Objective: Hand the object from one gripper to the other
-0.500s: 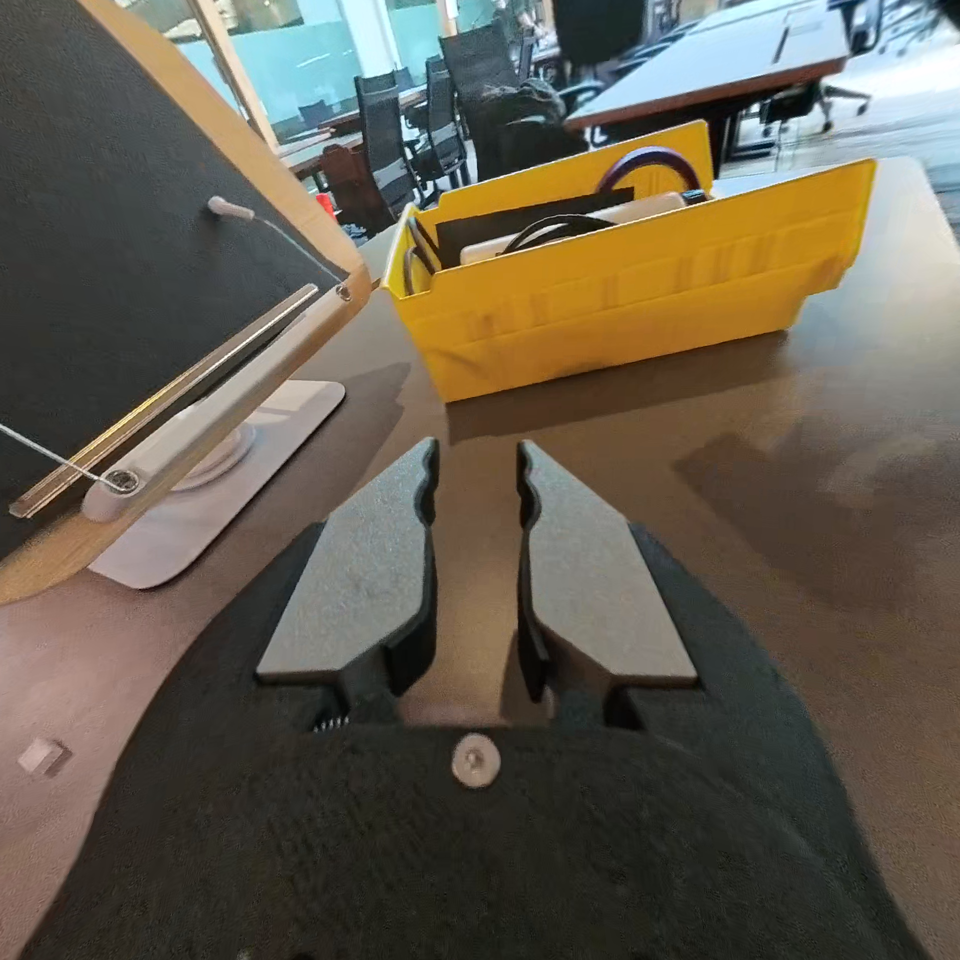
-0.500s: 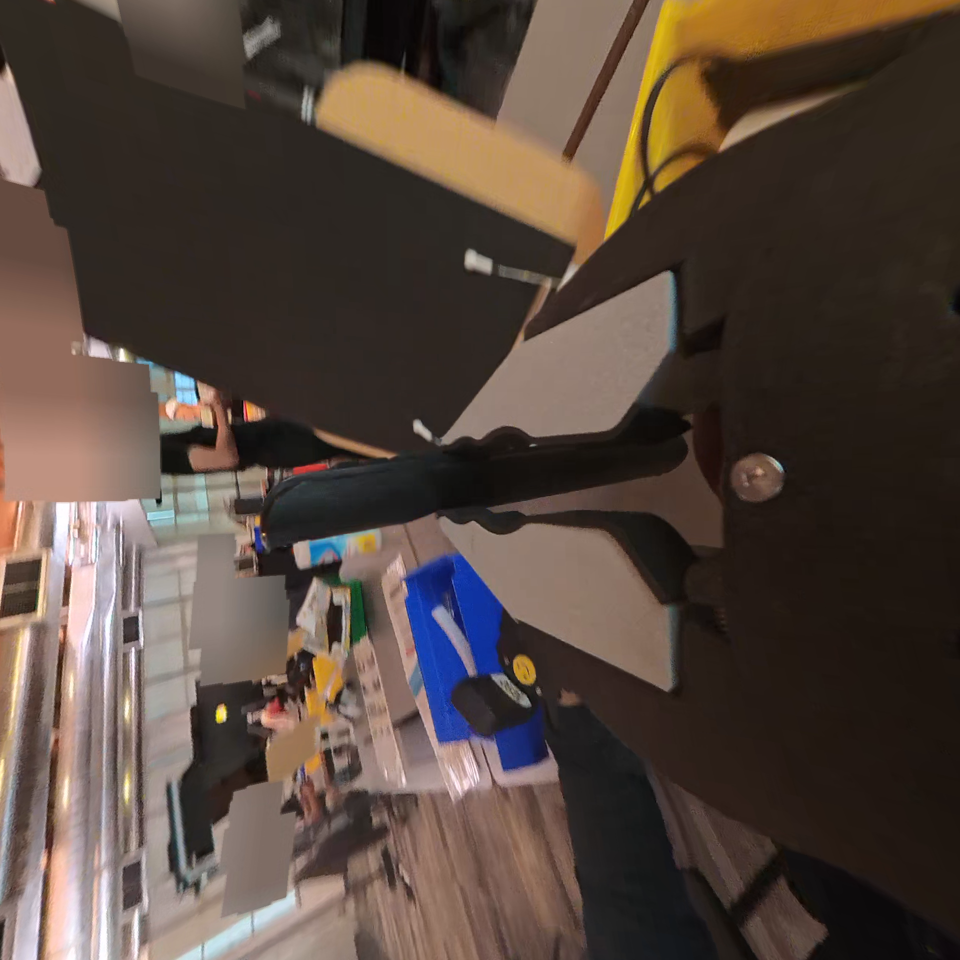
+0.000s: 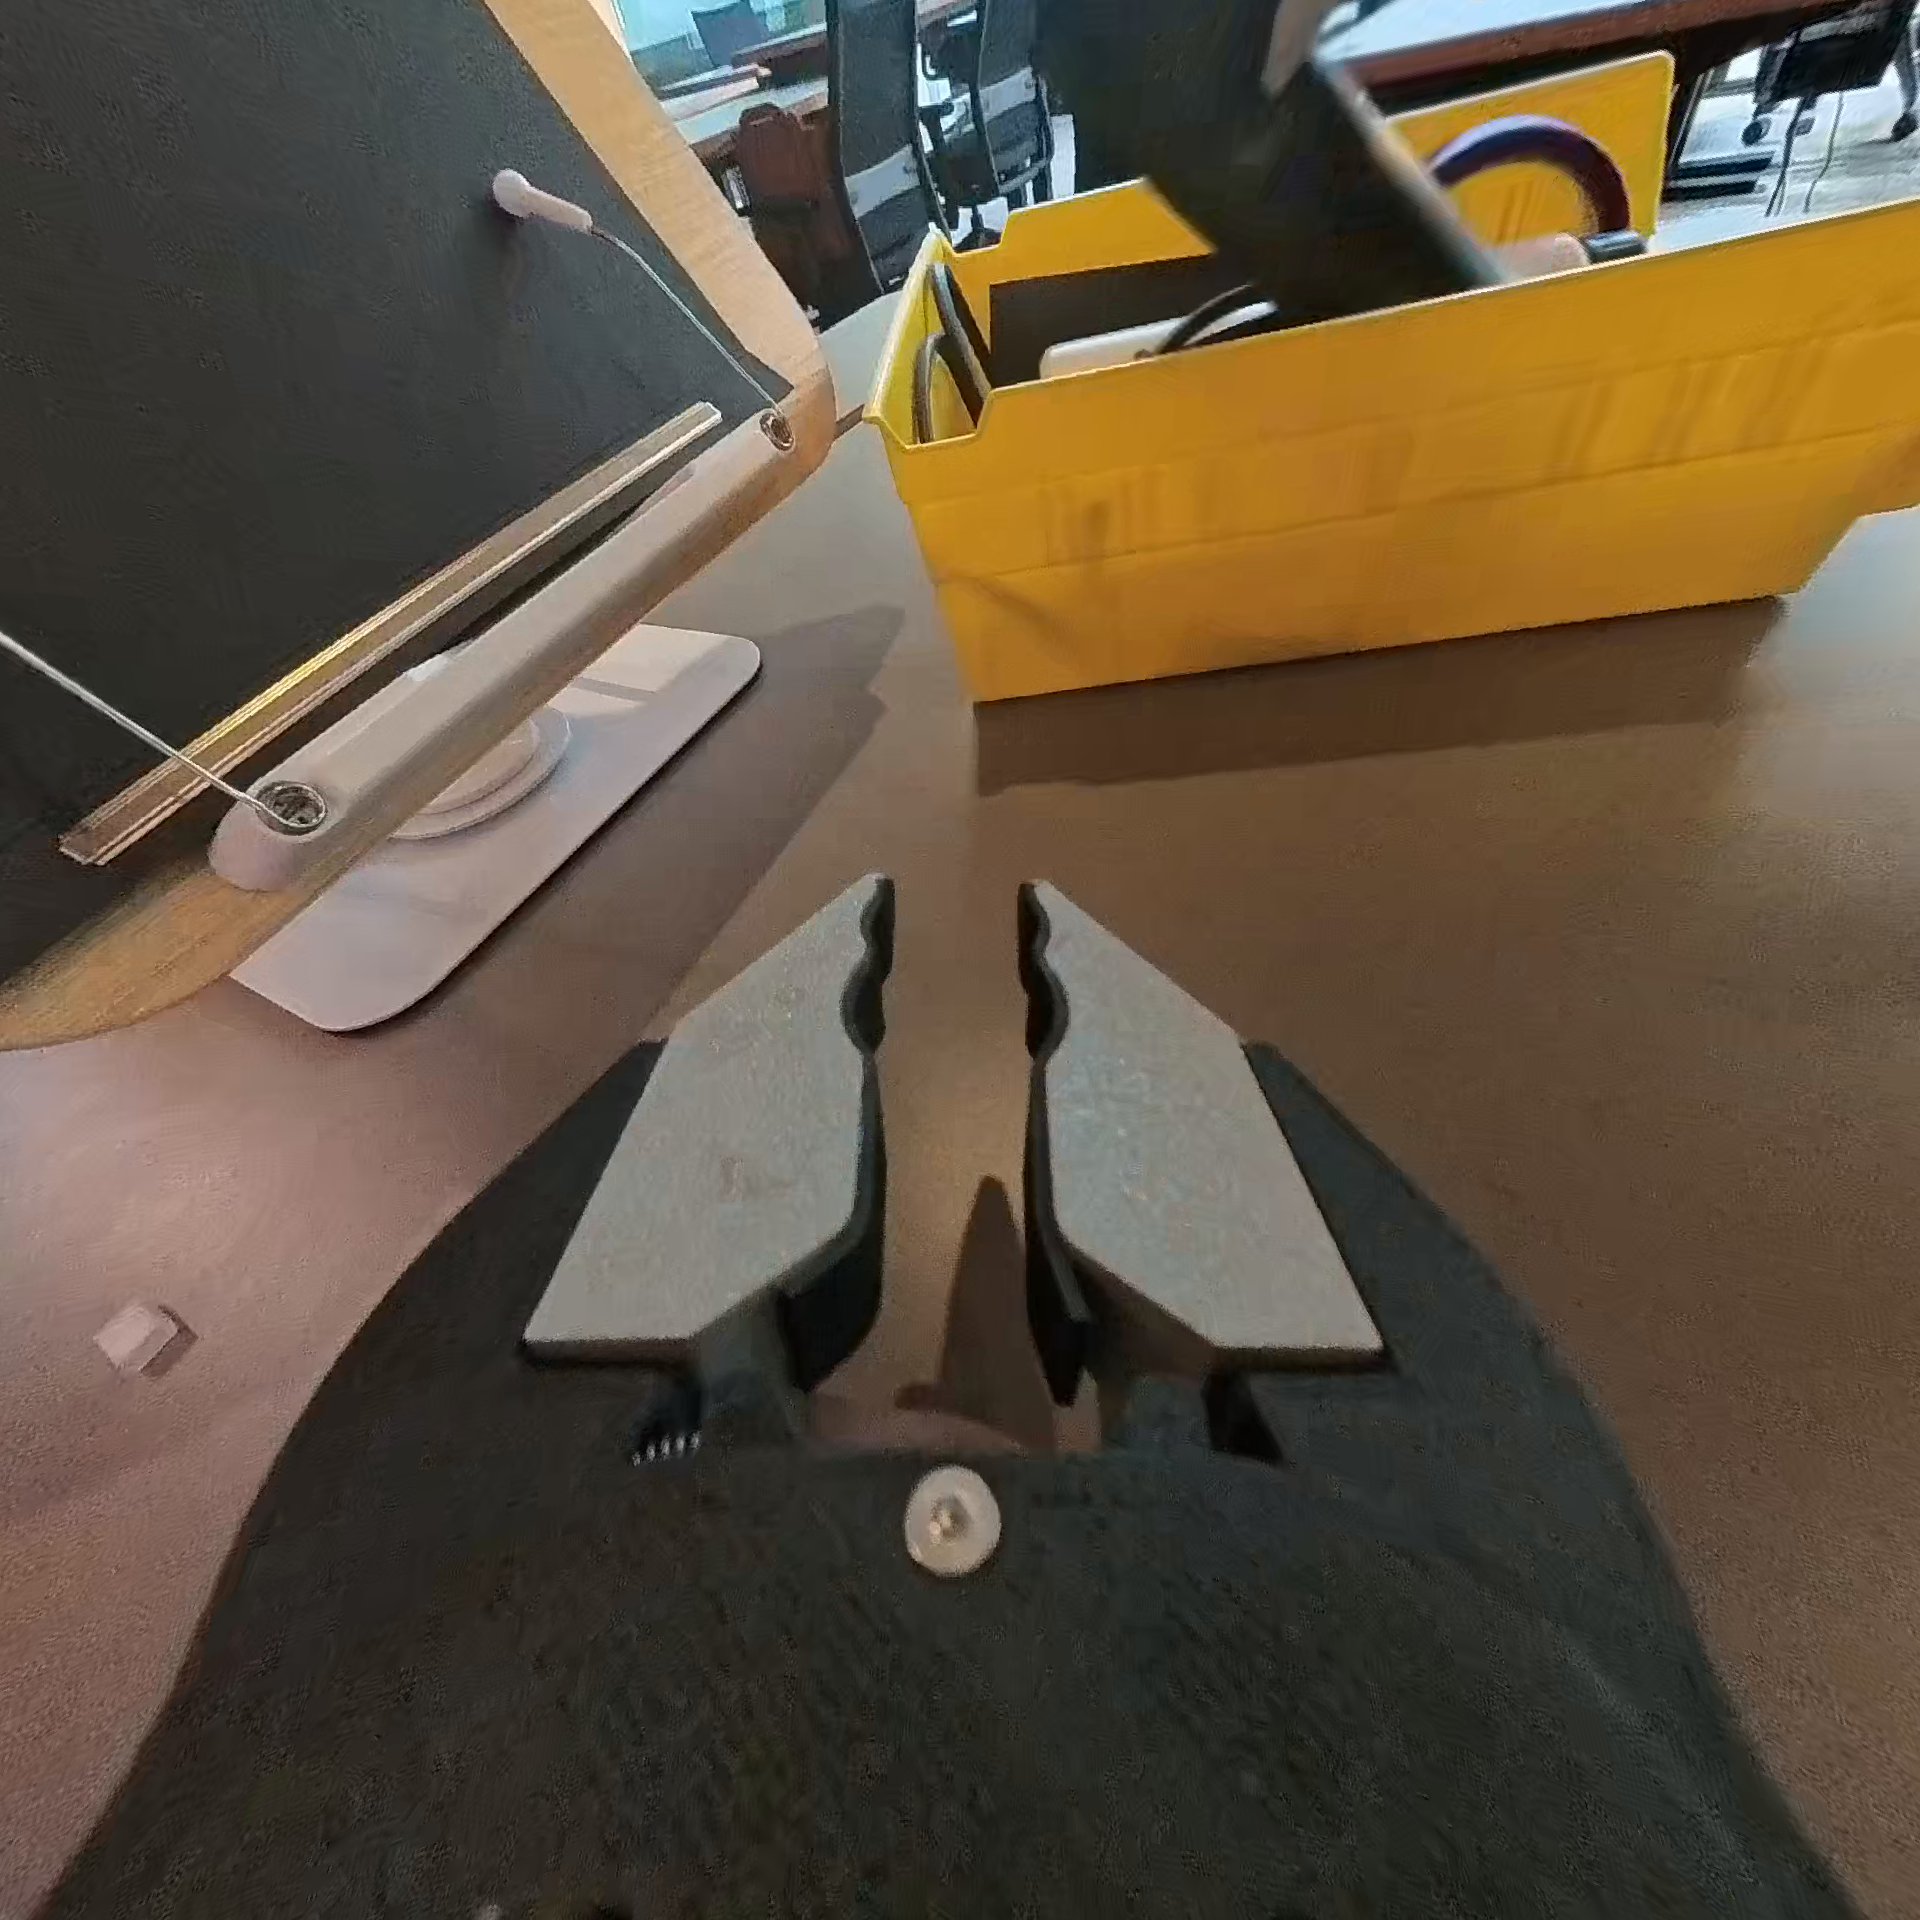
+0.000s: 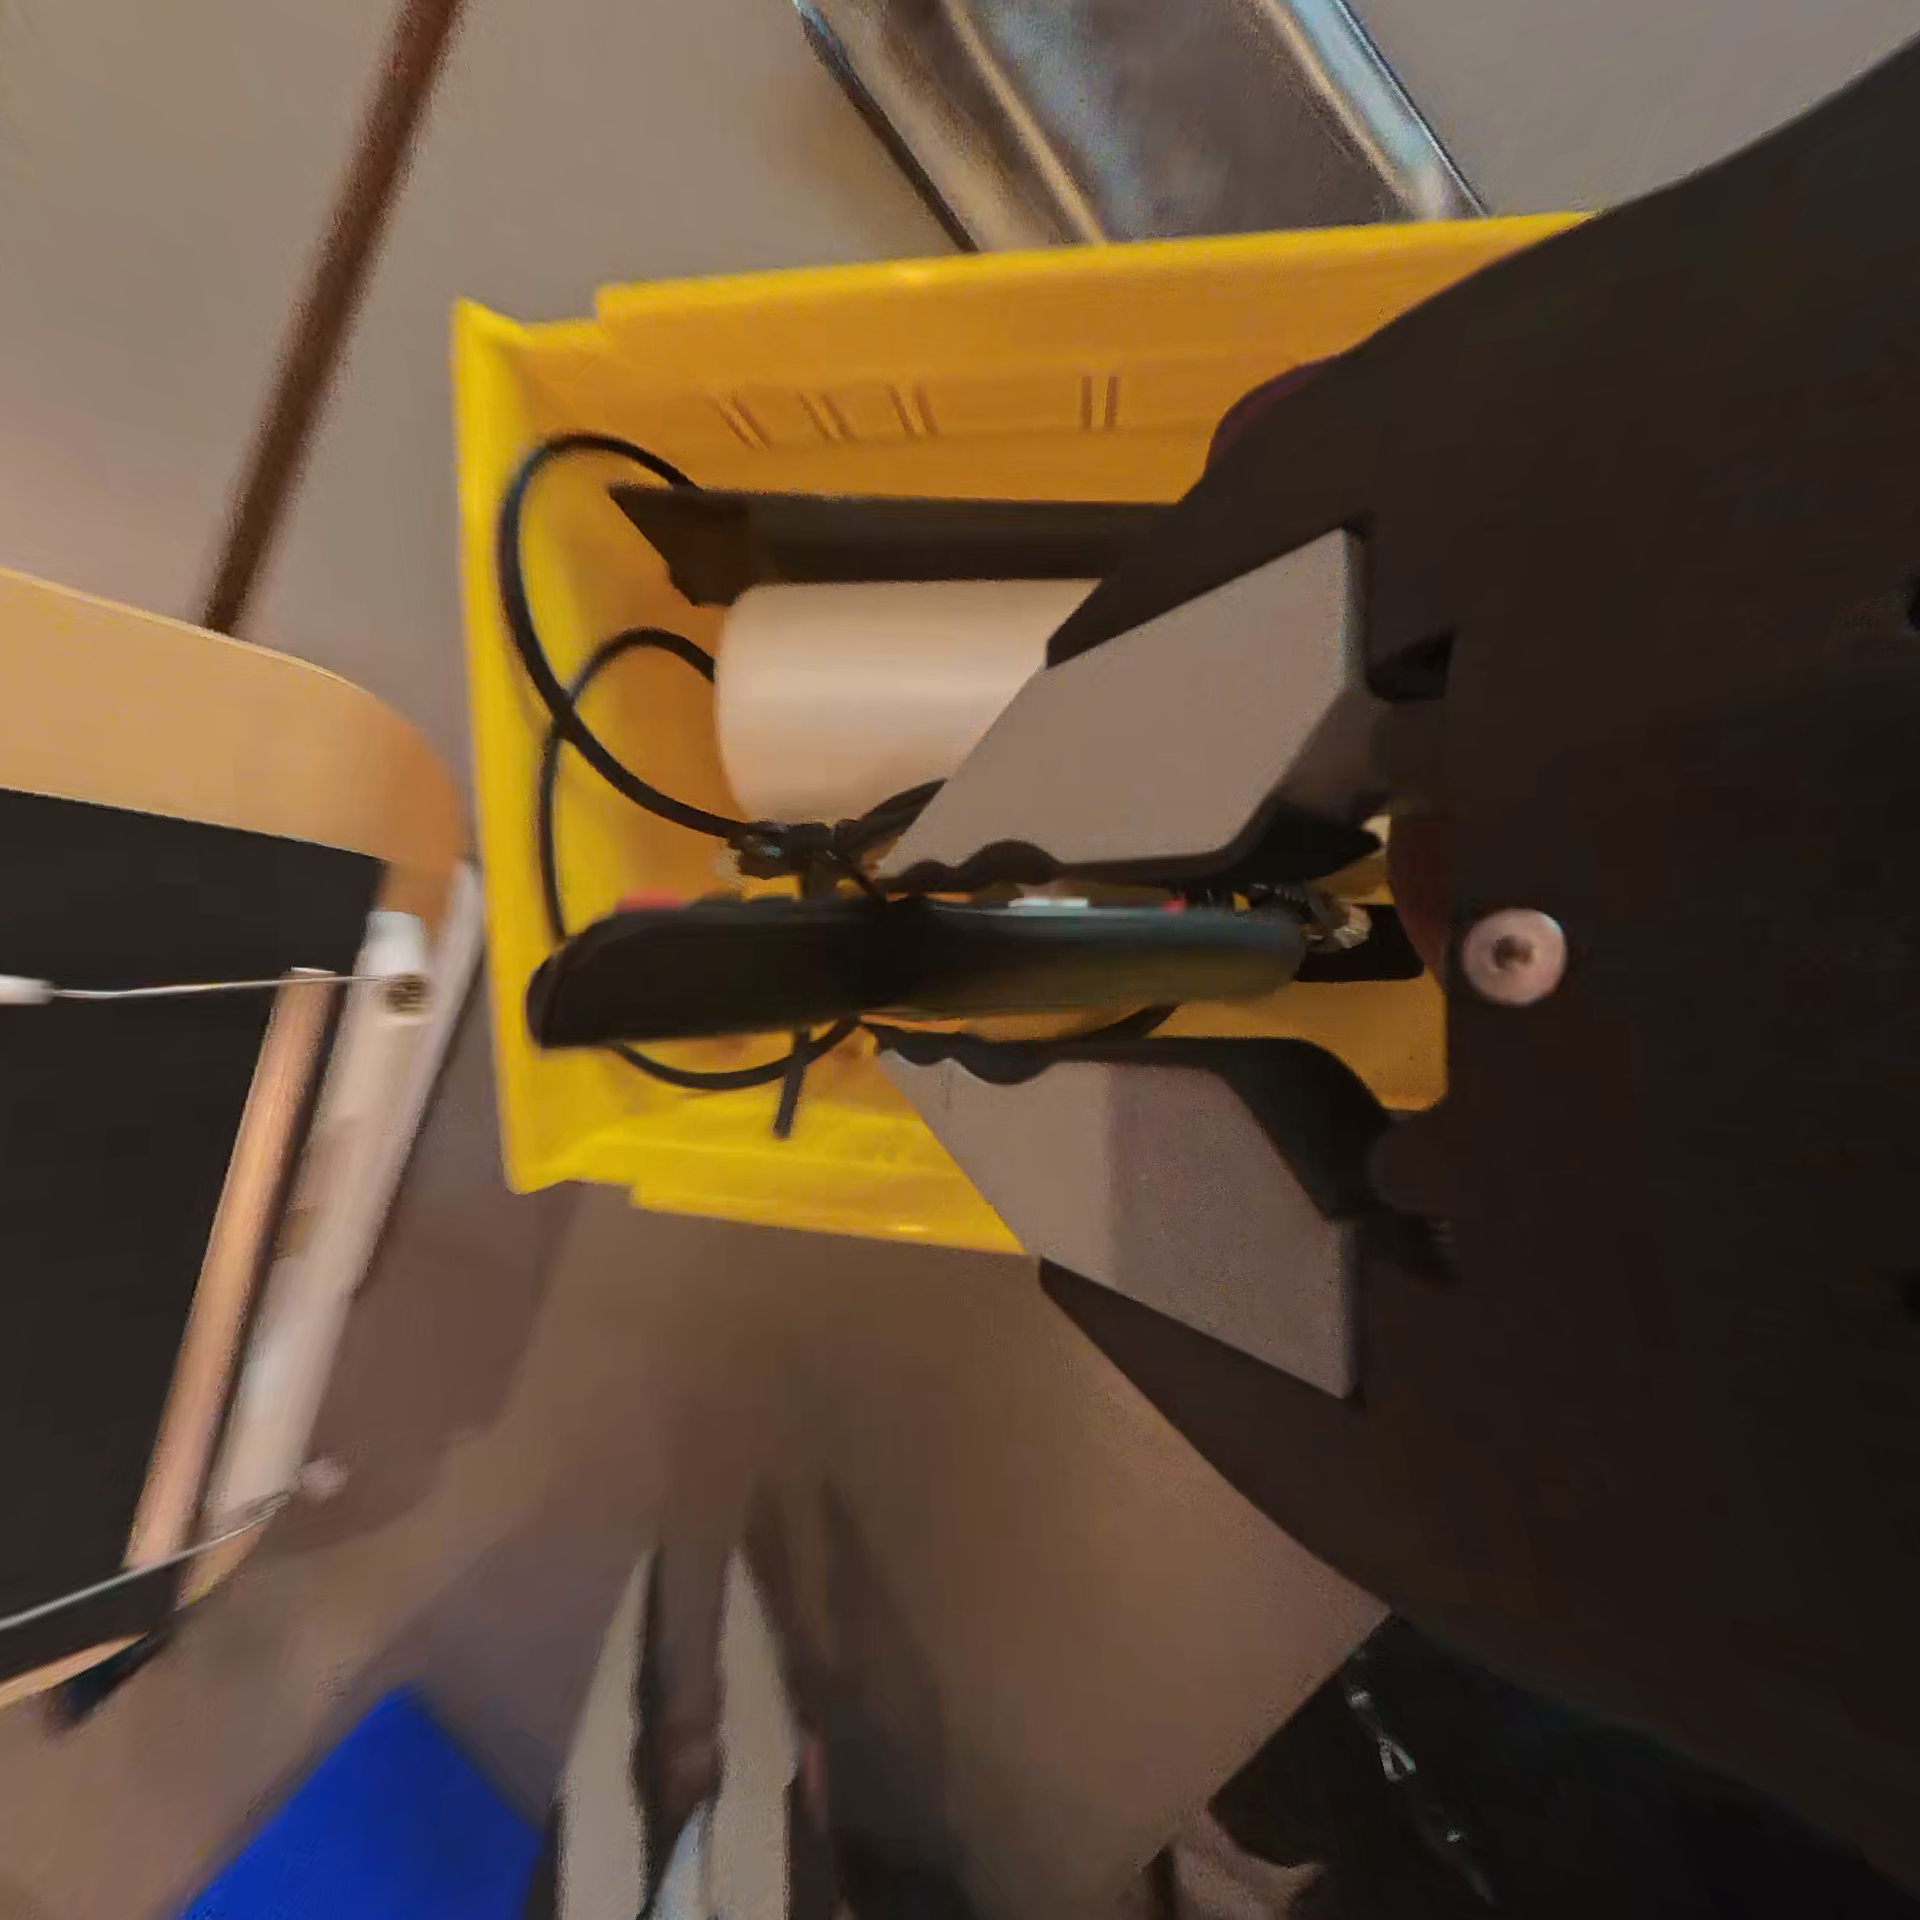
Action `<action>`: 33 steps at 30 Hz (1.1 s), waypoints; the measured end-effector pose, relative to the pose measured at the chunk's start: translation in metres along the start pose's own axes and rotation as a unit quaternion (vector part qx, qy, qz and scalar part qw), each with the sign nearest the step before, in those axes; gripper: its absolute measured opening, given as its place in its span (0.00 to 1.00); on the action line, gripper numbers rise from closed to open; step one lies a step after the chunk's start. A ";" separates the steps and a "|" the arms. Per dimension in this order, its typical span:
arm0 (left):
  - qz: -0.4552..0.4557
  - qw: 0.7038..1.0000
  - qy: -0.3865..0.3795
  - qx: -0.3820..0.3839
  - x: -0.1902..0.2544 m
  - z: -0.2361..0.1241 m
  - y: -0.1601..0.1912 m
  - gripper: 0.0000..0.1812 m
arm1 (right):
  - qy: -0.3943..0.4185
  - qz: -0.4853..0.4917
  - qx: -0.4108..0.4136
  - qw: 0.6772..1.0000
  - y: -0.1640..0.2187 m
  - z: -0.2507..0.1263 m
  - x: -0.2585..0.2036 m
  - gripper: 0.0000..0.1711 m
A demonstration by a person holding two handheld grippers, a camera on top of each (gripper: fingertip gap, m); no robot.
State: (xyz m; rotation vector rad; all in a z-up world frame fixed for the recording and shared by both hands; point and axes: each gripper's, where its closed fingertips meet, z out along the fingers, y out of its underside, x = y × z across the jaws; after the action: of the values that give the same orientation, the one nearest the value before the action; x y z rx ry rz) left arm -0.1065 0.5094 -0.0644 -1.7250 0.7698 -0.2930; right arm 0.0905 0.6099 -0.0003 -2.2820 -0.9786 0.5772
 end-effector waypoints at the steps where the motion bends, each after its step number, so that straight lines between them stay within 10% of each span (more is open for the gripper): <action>1: -0.002 1.000 -0.002 -0.002 0.000 0.000 0.001 0.12 | 0.003 -0.002 -0.009 1.000 0.001 0.007 0.001 0.17; 8: 0.032 0.999 -0.009 -0.014 0.002 0.003 0.004 0.12 | -0.064 -0.027 0.138 0.988 -0.064 -0.005 -0.058 0.21; 16: 0.054 0.998 -0.024 -0.016 0.002 0.005 0.009 0.12 | -0.141 -0.173 0.102 0.969 -0.034 0.059 -0.200 0.28; 25: 0.012 0.997 -0.067 0.037 -0.026 -0.009 -0.008 0.11 | -0.048 -0.093 0.159 0.982 -0.043 0.183 -0.163 0.28; 33: -0.033 0.999 -0.006 -0.012 0.010 -0.023 0.001 0.22 | -0.050 -0.135 0.139 0.980 -0.031 0.197 -0.168 0.28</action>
State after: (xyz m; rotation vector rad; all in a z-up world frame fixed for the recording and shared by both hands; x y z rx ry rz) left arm -0.1126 0.4856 -0.0602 -1.7762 0.7111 -0.3205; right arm -0.1472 0.5674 -0.0987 -1.8523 -1.1555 0.6703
